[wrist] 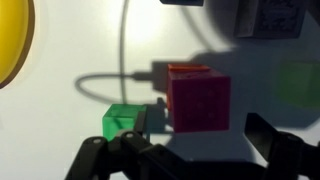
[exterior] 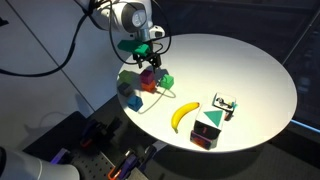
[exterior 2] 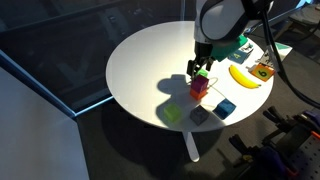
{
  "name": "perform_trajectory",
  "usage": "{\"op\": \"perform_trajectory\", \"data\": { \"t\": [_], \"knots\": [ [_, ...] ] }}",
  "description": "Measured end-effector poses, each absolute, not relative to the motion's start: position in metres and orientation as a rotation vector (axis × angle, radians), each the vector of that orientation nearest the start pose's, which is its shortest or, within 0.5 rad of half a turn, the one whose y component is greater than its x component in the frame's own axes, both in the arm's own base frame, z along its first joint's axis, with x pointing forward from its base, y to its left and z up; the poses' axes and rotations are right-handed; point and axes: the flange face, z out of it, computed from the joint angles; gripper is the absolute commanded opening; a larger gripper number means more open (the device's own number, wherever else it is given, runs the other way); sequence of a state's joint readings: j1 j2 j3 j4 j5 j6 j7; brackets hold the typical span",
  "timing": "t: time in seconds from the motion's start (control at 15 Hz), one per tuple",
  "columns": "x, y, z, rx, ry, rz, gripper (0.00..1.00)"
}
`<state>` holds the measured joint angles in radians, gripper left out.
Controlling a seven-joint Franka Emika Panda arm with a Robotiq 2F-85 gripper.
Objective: Pick up the pink block and put it on the table
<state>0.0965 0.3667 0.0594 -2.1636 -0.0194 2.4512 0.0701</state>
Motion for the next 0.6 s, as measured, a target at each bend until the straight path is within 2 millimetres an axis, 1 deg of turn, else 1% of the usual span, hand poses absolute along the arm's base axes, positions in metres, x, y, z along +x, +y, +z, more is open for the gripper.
{"op": "perform_trajectory", "data": {
  "t": [0.6],
  "knots": [
    [0.552, 0.087, 0.197, -3.124, -0.231, 0.123, 1.00]
  ]
}}
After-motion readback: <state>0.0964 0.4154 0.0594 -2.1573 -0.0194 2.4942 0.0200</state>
